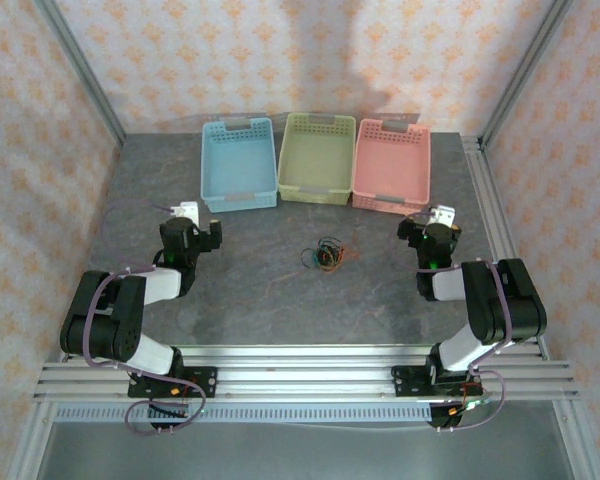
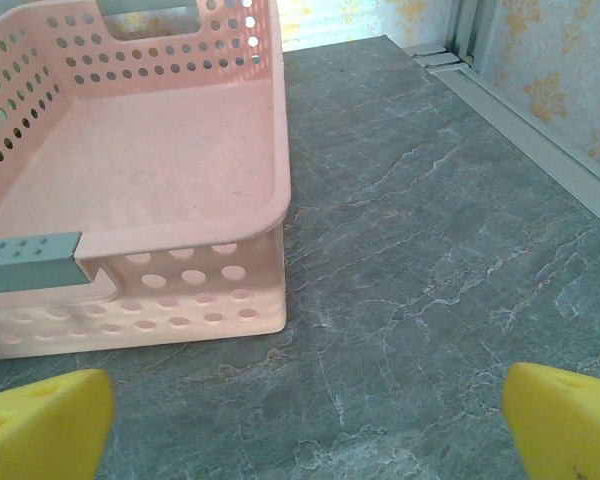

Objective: Untangle the cables

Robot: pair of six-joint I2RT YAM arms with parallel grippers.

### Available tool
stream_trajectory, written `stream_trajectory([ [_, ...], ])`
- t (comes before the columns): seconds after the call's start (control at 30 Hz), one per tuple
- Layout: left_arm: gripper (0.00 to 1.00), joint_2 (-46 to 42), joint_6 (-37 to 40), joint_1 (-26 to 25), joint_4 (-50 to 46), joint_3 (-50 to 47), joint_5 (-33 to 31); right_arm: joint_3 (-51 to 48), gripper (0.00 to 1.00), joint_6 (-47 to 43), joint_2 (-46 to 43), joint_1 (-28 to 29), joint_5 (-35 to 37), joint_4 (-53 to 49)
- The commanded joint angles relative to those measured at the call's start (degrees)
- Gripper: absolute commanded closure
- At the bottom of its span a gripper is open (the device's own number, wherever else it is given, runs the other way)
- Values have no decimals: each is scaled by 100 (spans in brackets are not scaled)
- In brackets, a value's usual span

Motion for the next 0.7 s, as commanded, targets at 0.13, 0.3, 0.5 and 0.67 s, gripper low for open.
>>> stream_trajectory([
  [0.13,0,6,40,-35,139,118,-109,-16,1,-60,-71,1,-38,53],
  [0.3,0,6,20,-5,132,118,-44,10,1,-52,-63,1,-39,13],
  [0.5,0,6,25,-5,135,118,-44,47,1,82,-59,1,300,-53],
  [0.67,0,6,28,4,124,118,-43,82,1,115,-46,-35,264,-102],
])
